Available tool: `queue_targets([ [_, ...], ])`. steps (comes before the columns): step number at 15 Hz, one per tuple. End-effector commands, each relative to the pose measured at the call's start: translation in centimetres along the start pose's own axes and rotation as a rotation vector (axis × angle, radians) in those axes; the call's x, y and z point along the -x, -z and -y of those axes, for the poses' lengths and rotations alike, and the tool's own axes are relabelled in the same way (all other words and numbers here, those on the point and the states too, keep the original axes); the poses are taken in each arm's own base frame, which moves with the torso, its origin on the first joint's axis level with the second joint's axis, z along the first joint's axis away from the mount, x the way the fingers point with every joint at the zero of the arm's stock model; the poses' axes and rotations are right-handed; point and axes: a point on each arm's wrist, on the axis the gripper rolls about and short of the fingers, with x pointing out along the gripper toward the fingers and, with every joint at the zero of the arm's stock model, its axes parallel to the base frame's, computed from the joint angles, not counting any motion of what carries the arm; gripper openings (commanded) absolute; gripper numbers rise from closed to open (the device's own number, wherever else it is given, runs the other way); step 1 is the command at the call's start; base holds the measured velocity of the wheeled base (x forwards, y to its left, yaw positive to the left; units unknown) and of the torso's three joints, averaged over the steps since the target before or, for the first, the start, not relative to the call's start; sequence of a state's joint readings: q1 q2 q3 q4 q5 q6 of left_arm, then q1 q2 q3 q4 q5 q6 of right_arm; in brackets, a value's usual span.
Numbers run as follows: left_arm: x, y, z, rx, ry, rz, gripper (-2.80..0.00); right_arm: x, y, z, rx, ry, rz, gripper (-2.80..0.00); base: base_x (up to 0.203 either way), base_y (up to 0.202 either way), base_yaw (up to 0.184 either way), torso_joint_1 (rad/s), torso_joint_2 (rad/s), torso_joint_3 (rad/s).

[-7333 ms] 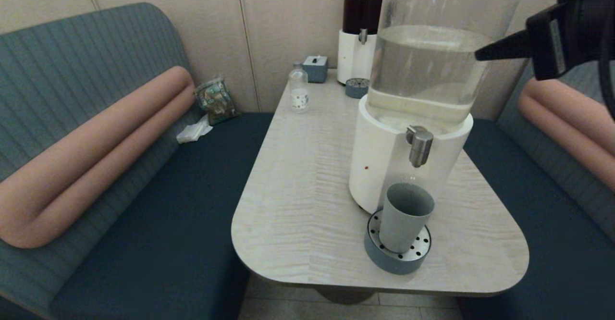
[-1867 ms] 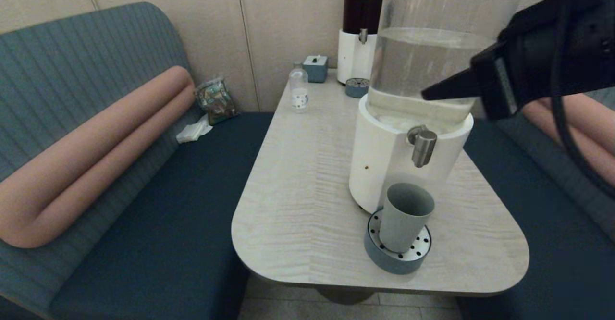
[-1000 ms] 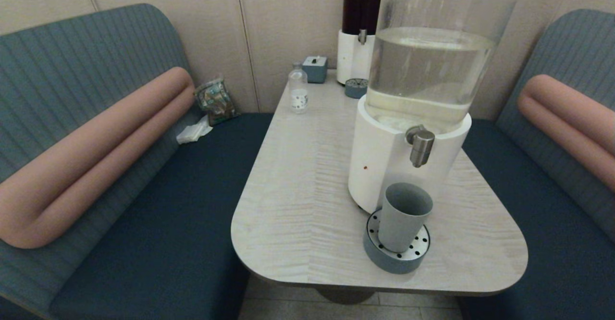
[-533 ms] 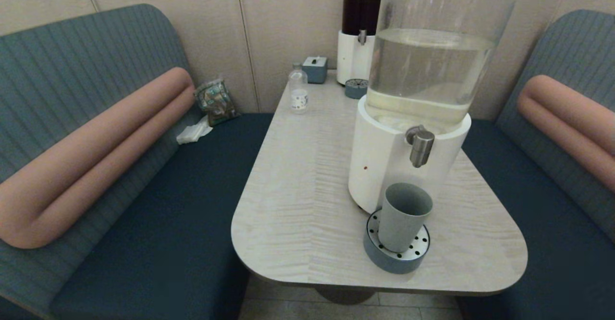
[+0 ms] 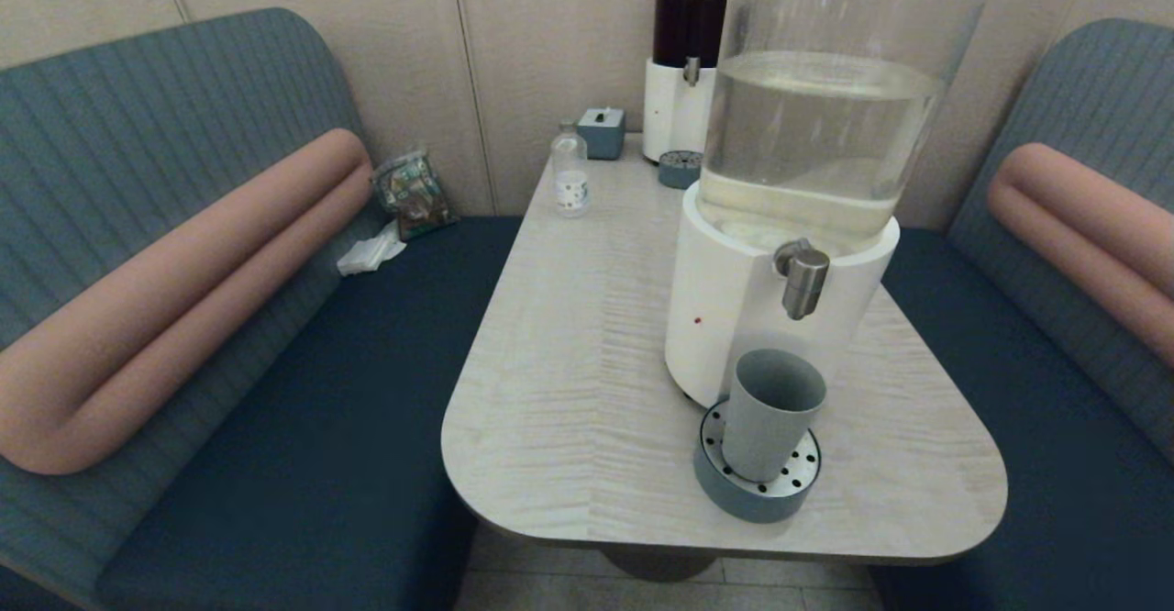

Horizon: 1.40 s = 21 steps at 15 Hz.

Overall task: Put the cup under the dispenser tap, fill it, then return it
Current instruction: Place the cup next to the water dispenser

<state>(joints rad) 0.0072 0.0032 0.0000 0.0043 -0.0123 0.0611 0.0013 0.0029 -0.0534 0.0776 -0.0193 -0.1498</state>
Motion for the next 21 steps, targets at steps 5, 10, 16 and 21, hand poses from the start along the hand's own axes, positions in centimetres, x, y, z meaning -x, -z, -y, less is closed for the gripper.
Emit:
queue_targets([
  [5,0.0,0.0,0.0,0.0,0.0,-0.003,-2.8,-0.3,0.7,-0.2,-0.053,-0.049,-0.005,-2.8,0.0,0.0,0.0,0.0,0.0,0.0],
  [10,0.1,-0.3,0.0,0.025,-0.006,0.018,-2.8,-0.3,0.7,-0.2,-0.093,-0.043,0.0,-2.8,0.0,0.0,0.0,0.0,0.0,0.0],
  [16,1.6,-14.2,-0.8,0.248,0.026,0.285,-2.8,-0.3,0.7,-0.2,-0.093,-0.043,0.001,-2.8,0.0,0.0,0.0,0.0,0.0,0.0],
  [21,-11.4,-24.9,-1.2,0.381,0.207,0.093,-2.8,-0.3,0.7,-0.2,-0.093,-0.043,0.001,-2.8,0.0,0.0,0.0,0.0,0.0,0.0],
])
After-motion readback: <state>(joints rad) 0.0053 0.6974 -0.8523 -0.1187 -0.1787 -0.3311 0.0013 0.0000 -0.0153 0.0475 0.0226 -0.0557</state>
